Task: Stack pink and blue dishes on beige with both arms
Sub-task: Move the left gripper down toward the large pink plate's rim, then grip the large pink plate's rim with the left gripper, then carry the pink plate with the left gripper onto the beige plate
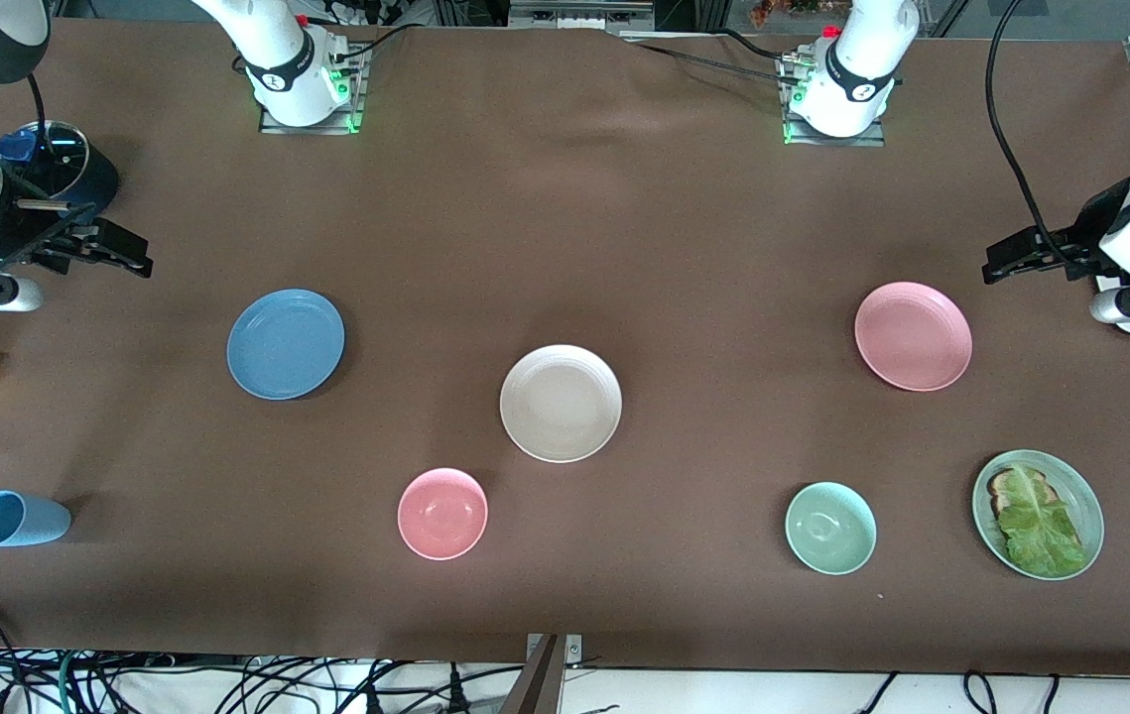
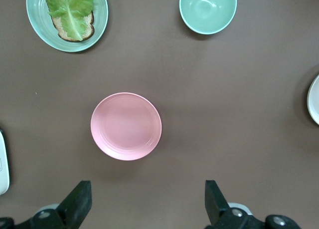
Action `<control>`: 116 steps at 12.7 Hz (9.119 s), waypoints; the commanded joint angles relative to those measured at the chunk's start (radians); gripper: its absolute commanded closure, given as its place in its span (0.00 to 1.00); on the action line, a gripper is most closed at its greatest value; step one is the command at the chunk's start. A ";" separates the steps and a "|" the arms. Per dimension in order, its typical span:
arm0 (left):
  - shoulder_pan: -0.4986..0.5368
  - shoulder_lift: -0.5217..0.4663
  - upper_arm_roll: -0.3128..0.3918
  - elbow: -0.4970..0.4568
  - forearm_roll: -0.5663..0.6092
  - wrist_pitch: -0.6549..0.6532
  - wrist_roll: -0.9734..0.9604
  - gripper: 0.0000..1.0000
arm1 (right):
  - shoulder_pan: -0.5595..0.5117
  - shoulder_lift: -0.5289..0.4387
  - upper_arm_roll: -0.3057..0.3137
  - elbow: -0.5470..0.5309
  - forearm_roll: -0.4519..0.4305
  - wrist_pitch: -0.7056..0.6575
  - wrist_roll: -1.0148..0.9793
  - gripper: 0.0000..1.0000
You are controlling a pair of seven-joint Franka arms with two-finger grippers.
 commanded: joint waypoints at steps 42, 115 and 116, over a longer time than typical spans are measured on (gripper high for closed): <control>0.342 0.403 0.015 -0.069 -0.180 0.344 0.679 0.00 | -0.002 -0.013 0.006 -0.007 0.016 0.007 -0.006 0.00; 0.267 0.060 -0.247 -0.576 -0.242 0.690 0.108 1.00 | -0.003 -0.002 -0.020 -0.010 0.017 -0.002 -0.012 0.00; 0.266 0.063 -0.291 -0.551 -0.222 0.693 0.022 1.00 | -0.003 -0.002 -0.020 -0.010 0.017 0.001 -0.012 0.00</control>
